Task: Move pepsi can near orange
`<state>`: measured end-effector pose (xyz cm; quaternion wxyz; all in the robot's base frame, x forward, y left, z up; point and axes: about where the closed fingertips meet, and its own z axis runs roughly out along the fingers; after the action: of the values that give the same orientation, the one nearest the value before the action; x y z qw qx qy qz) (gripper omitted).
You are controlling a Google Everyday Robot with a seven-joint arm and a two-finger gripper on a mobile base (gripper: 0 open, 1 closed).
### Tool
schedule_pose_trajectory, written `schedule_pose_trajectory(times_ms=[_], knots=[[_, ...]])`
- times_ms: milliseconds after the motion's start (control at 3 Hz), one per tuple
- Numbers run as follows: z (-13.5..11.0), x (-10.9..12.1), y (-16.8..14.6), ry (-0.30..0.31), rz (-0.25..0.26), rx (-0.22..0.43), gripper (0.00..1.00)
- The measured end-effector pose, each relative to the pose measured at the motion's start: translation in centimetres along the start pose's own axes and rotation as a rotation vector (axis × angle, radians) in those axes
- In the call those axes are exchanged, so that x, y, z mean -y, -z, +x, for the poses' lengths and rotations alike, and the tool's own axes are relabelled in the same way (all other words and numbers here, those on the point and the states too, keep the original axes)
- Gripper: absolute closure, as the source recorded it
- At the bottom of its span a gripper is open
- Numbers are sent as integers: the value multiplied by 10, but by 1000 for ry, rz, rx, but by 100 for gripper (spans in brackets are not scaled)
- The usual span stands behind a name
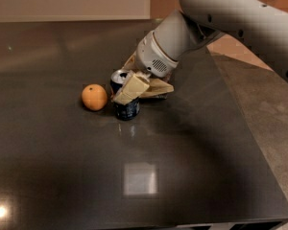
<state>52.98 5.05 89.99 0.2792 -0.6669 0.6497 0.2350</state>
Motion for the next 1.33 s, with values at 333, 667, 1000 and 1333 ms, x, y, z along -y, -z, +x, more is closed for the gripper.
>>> schedule_pose_trajectory(times_ms=[333, 667, 1000, 1333], knots=[[-1, 0, -3, 1, -17, 13, 83], [-3, -1, -6, 5, -35, 37, 58], [-4, -3, -9, 9, -47, 51, 36], [-5, -4, -10, 11, -50, 51, 12]])
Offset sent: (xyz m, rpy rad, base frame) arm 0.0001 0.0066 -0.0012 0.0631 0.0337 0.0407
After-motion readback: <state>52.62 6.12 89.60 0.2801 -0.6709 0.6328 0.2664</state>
